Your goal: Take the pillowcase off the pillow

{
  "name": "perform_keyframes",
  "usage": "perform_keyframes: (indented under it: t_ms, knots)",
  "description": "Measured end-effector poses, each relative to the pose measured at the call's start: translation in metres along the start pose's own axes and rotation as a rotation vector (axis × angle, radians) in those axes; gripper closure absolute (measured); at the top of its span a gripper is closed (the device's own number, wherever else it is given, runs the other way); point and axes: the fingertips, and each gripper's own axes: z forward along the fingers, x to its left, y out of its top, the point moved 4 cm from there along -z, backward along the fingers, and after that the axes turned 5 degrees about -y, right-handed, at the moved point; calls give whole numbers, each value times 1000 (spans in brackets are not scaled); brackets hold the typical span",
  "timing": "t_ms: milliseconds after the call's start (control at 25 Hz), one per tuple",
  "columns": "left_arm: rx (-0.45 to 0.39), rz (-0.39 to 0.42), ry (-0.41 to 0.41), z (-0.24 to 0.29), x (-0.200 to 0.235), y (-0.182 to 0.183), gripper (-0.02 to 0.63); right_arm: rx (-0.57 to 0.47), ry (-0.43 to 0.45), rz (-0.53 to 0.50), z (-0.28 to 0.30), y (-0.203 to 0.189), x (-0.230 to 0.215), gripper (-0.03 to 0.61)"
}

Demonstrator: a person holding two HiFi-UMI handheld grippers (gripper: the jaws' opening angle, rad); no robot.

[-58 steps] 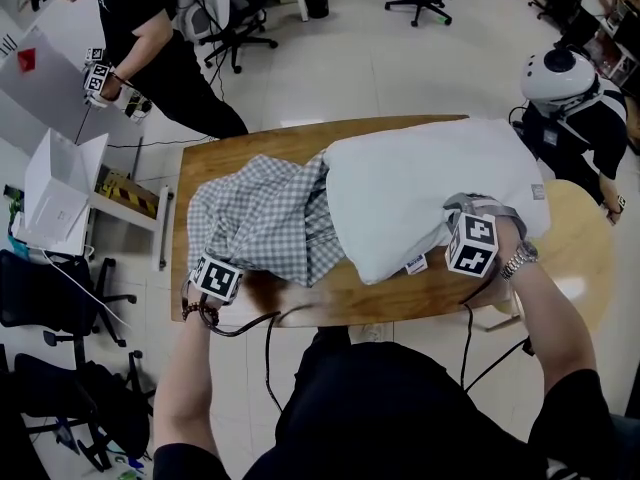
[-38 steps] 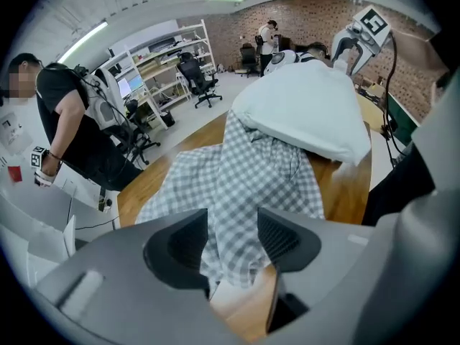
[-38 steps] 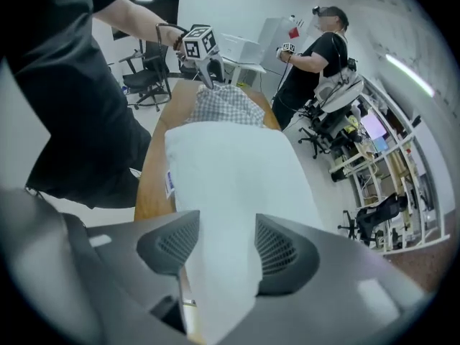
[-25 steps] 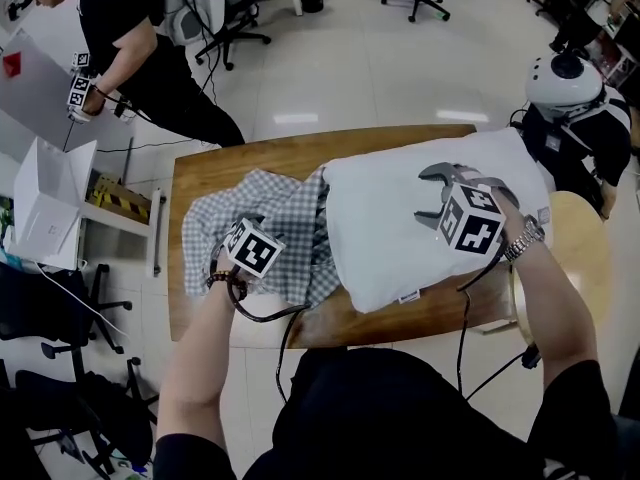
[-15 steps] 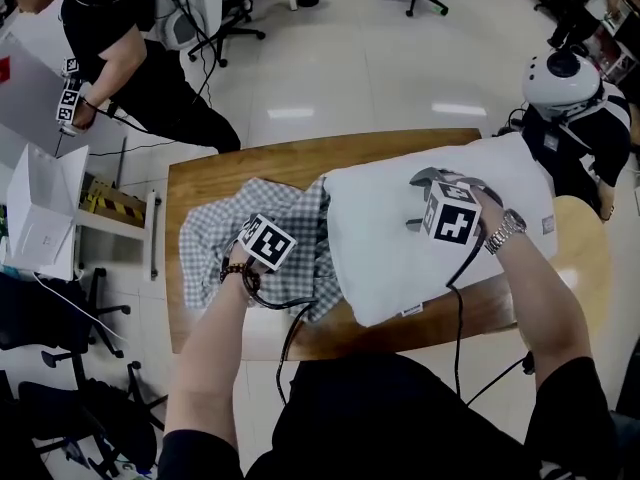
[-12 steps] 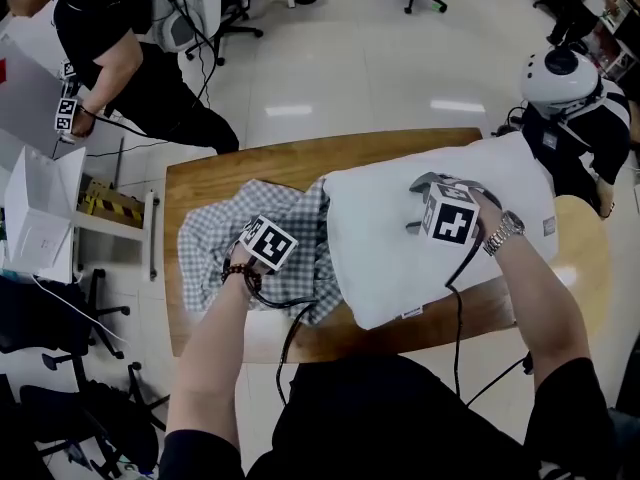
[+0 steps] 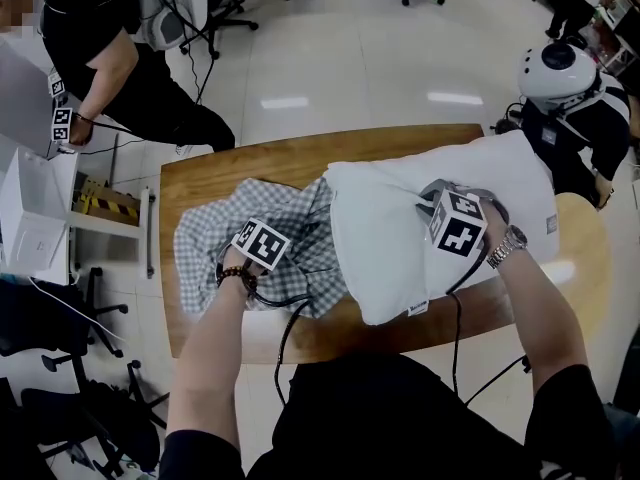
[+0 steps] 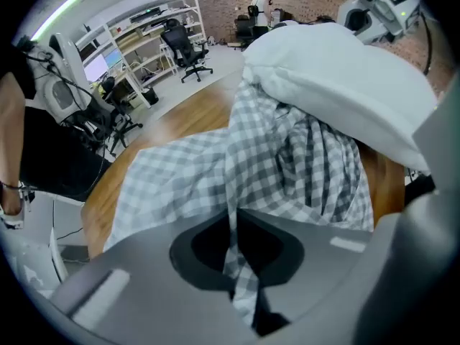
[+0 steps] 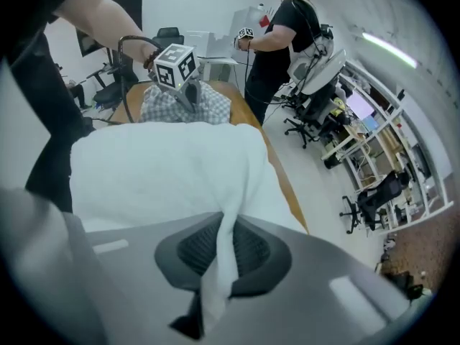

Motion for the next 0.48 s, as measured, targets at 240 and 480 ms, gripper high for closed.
perform_keyframes:
  t_ms: [240, 480]
  knots:
    - [-52, -24, 47, -9, 20, -6, 598, 14, -72, 29, -1, -19, -12, 558]
    - [-50, -77, 93, -22, 35, -28, 598, 23, -103, 32, -12, -42, -20, 558]
